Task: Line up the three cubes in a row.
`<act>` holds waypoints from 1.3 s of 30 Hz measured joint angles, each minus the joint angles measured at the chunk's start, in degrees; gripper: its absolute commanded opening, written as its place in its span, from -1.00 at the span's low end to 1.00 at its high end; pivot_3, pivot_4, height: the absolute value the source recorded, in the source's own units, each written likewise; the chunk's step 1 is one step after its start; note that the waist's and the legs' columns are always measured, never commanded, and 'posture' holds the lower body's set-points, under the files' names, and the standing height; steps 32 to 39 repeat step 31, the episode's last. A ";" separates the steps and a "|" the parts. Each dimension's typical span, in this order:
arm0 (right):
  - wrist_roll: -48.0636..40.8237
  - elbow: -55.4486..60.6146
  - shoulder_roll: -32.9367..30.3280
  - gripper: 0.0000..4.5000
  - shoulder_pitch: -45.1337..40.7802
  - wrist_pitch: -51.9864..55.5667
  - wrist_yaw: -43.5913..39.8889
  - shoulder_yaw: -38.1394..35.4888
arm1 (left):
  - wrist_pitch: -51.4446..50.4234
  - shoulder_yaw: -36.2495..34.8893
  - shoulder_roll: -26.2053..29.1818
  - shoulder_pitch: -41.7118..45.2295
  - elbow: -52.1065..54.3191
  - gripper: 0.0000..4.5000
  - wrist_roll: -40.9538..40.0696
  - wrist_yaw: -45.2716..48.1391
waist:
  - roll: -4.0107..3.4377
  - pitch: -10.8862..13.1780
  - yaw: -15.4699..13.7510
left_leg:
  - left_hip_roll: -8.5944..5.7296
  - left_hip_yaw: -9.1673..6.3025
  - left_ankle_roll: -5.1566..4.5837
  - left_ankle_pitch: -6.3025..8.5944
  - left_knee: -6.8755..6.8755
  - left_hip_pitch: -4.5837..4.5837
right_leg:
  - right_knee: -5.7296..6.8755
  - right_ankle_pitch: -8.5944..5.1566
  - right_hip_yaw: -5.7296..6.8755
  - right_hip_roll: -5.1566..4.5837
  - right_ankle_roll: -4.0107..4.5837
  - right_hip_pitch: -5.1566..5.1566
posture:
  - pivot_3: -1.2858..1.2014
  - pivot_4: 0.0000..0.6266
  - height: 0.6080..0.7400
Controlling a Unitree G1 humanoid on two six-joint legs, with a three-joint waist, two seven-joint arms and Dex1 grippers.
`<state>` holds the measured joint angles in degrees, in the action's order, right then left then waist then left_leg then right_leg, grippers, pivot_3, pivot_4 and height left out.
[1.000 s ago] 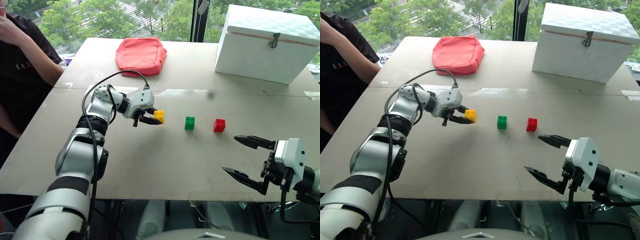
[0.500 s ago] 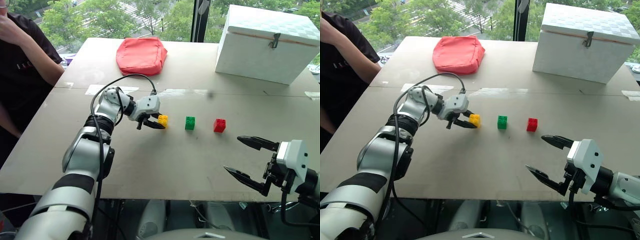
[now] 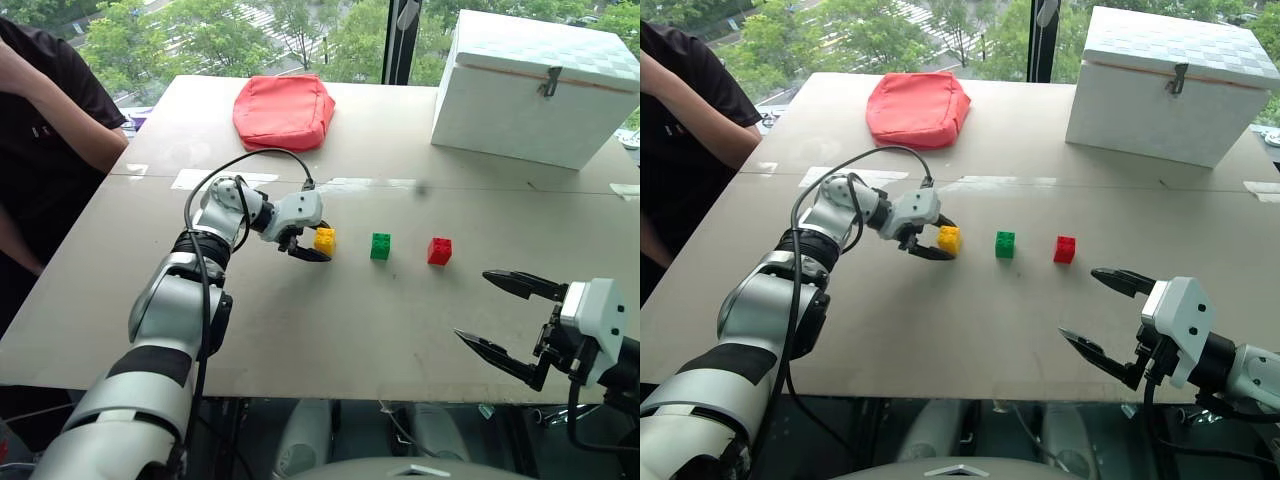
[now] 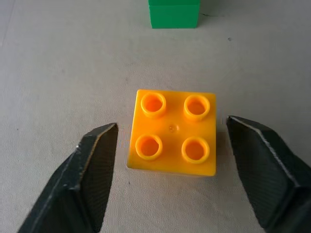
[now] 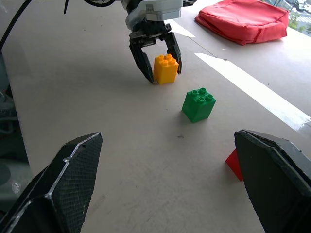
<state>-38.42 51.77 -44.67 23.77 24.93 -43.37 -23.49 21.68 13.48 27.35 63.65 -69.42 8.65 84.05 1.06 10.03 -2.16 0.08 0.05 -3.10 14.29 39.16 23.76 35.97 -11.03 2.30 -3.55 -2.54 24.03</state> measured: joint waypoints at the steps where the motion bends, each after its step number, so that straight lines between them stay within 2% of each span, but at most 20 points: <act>1: 0.00 0.00 0.00 1.00 0.04 0.00 0.00 -0.01 | -0.02 -0.06 0.09 0.01 0.00 0.98 -0.07 0.26 | 0.00 0.00 0.00 | 0.00 0.00 0.00 0.00 0.00 0.00 | 0.00 0.00 0.00 0.00 0.00 0.00 | 0.03 -0.52 1.00; 7: -0.07 -0.03 0.09 1.00 1.10 0.00 0.03 -0.20 | -5.63 -4.45 4.49 -1.44 5.75 0.98 -5.43 6.27 | 0.00 0.00 0.56 | 0.04 -0.01 0.00 0.00 0.00 -0.01 | 0.02 0.09 0.00 0.02 0.16 0.00 | 0.03 -0.52 1.00; 8: -0.37 -0.46 0.16 1.00 1.06 -0.18 -0.45 -0.85 | -13.42 -7.74 7.49 -9.23 19.42 0.98 -10.08 7.00 | -0.04 -0.02 1.23 | 0.06 0.02 0.00 0.00 -0.01 -0.04 | 0.04 0.09 -0.08 -0.05 0.18 -0.01 | 0.03 -0.52 1.00; 11: -0.73 -3.30 0.11 1.00 1.23 -0.23 -1.87 -2.05 | -30.64 -13.94 11.02 -27.30 45.63 0.98 -18.18 1.95 | -0.05 -0.02 2.25 | 0.15 0.05 0.02 0.01 -0.03 -0.04 | -0.01 0.11 -0.39 -0.28 0.20 0.02 | 0.03 -0.52 1.00; 15: -1.07 -6.59 -0.26 1.00 -0.40 -0.58 -4.39 -1.93 | -46.89 -21.37 11.76 -44.10 71.67 0.98 -25.84 -8.68 | -0.07 -0.02 1.76 | 0.16 -0.03 0.04 0.01 -0.04 -0.11 | 0.02 -0.03 -0.29 -0.40 0.40 -0.01 | 0.03 -0.52 1.00; 18: -0.47 -9.85 -0.66 1.00 -1.80 -1.57 -6.78 -1.40 | -52.31 -27.37 11.71 -53.57 82.28 0.98 -29.47 -15.27 | -0.14 -0.05 1.14 | 0.16 -0.14 0.07 0.00 -0.04 -0.19 | 0.00 -0.10 -0.08 -0.44 0.30 -0.15 | 0.03 -0.52 1.00; 19: -0.35 -10.32 -0.69 1.00 -1.79 -1.75 -7.10 -1.51 | -52.76 -28.16 11.60 -54.81 83.24 0.98 -29.84 -15.91 | -0.14 -0.05 1.12 | 0.16 -0.12 0.07 0.00 -0.04 -0.24 | -0.01 -0.10 -0.09 -0.46 0.30 -0.16 | 0.03 -0.52 1.00; 22: 1.28 -15.84 -1.90 1.00 -0.84 -2.90 -10.46 -2.50 | -54.67 -34.79 9.99 -68.00 90.38 0.98 -32.23 -21.33 | -0.19 -0.08 1.30 | 0.16 -0.08 0.08 0.01 -0.06 -0.26 | -0.06 -0.11 -0.07 -0.54 0.30 -0.21 | 0.03 -0.52 1.00; 28: 3.85 -23.43 -2.92 1.00 1.58 -5.41 -16.02 -6.27 | -53.09 -39.93 9.64 -81.59 94.25 0.98 -33.93 -23.14 | -0.25 -0.10 0.91 | 0.16 -0.10 0.11 0.03 -0.08 -0.20 | -0.07 -0.12 -0.01 -0.54 0.31 -0.09 | 0.03 -0.52 1.00; 29: 4.10 -24.32 -3.37 1.00 1.98 -5.54 -16.76 -6.94 | -52.93 -40.33 9.90 -82.68 94.57 0.98 -34.25 -23.20 | -0.27 -0.11 0.91 | 0.16 -0.10 0.32 0.15 -0.08 -0.20 | -0.07 -0.12 -0.01 -0.54 0.31 -0.08 | 0.03 -0.52 1.00; 39: 4.56 -25.91 -3.92 1.00 2.36 -5.74 -18.16 -8.15 | -52.93 -41.03 10.37 -83.97 95.46 0.98 -35.41 -23.34 | -0.28 -0.12 0.92 | 0.16 -0.10 0.35 0.17 -0.08 -0.20 | -0.09 -0.12 -0.01 -0.54 0.30 -0.08 | 0.03 -0.52 1.00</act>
